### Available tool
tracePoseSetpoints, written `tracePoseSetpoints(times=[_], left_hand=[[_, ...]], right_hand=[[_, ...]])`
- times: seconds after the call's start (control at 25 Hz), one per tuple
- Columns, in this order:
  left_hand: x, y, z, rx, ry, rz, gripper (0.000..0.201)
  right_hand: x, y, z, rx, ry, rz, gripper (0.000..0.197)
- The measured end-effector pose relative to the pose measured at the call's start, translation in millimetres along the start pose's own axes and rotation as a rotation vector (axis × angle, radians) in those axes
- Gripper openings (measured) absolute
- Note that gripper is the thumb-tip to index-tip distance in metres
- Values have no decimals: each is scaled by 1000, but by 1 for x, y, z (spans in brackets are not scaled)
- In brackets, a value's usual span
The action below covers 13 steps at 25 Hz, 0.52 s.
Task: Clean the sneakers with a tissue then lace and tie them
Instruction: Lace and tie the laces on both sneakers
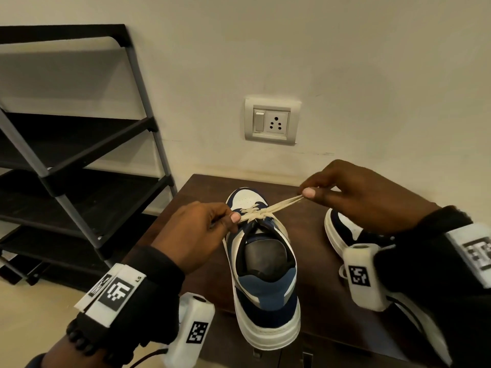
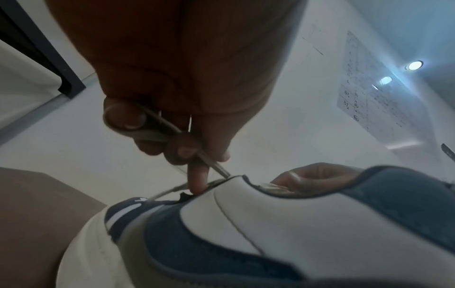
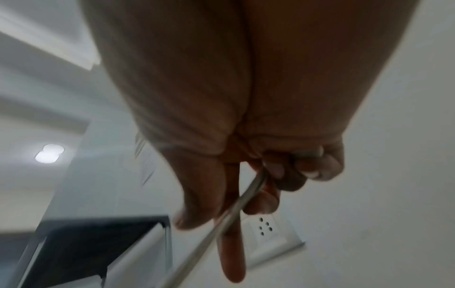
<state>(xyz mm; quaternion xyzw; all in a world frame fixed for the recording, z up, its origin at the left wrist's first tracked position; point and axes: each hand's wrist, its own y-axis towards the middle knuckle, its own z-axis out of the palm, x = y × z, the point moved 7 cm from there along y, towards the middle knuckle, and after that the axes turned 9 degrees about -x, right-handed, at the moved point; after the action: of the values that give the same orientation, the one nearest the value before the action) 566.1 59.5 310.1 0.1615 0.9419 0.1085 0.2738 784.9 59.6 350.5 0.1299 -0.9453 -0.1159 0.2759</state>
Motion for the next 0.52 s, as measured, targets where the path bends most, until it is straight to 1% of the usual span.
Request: tracePoseSetpoints(times=[0.04, 0.08, 0.12, 0.16, 0.24, 0.28, 0.36, 0.44, 0.52], left_hand=[[-1, 1, -1, -1, -12, -2, 27], [-1, 1, -1, -1, -53, -13, 27], [0, 1, -1, 2, -100, -28, 25], [1, 0, 0, 2, -133, -38, 23], [3, -1, 2, 1, -148, -46, 24], [5, -1, 3, 7, -148, -51, 26], [7, -1, 5, 32, -174, -69, 31], [8, -1, 8, 79, -215, -84, 35], [8, -1, 9, 120, -241, -83, 38]], right_hand=[[4, 1, 2, -28, -130, -6, 28], [5, 3, 5, -64, -186, -9, 29], [5, 5, 7, -119, -188, -14, 31], [3, 6, 9, -188, -156, -11, 32], [-6, 9, 16, -305, -7, 33, 34], [-12, 10, 23, -325, 69, 63, 35], [-23, 13, 38, -311, 150, 123, 37], [-34, 15, 49, -278, 131, 164, 38], [-39, 17, 54, -273, 64, 179, 38]])
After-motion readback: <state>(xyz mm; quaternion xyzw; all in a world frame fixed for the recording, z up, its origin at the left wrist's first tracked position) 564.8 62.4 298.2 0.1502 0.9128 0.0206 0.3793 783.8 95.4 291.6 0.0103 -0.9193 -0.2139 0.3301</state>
